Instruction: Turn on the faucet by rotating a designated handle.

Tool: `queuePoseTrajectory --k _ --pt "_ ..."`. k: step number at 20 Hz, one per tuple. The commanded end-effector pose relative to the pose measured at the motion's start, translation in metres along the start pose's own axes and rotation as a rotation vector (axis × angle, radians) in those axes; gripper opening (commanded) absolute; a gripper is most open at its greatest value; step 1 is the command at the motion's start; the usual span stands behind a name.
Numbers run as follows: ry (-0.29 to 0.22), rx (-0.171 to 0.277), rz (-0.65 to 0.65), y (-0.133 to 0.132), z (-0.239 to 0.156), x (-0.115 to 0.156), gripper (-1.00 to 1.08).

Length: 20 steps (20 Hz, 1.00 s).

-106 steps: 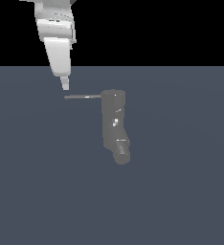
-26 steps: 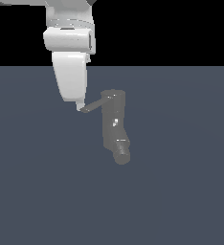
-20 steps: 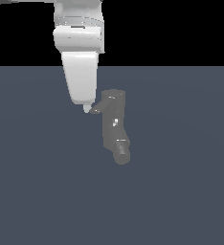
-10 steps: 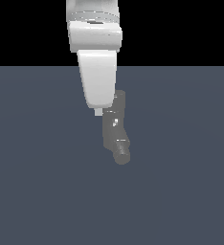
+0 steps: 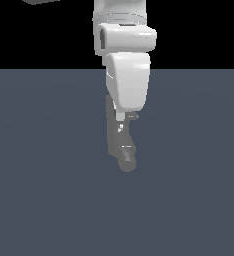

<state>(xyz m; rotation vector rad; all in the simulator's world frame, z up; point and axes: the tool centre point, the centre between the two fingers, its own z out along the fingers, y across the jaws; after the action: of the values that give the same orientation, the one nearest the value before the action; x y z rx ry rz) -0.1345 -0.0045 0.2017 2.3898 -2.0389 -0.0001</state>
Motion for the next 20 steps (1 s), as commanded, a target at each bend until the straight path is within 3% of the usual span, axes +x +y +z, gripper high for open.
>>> queuePoseTrajectory --k 1,11,12,13,20 --pt "0.000 0.001 0.015 0.001 0.000 0.021 -1.00" --pt "0.000 0.000 0.018 0.001 0.000 0.076 -1.00" --pt "0.000 0.000 0.018 0.001 0.000 0.076 -1.00" --pt "0.000 0.000 -0.010 -0.003 0.000 0.059 -1.00" --pt "0.000 0.000 -0.003 -0.020 0.000 0.080 -1.00"
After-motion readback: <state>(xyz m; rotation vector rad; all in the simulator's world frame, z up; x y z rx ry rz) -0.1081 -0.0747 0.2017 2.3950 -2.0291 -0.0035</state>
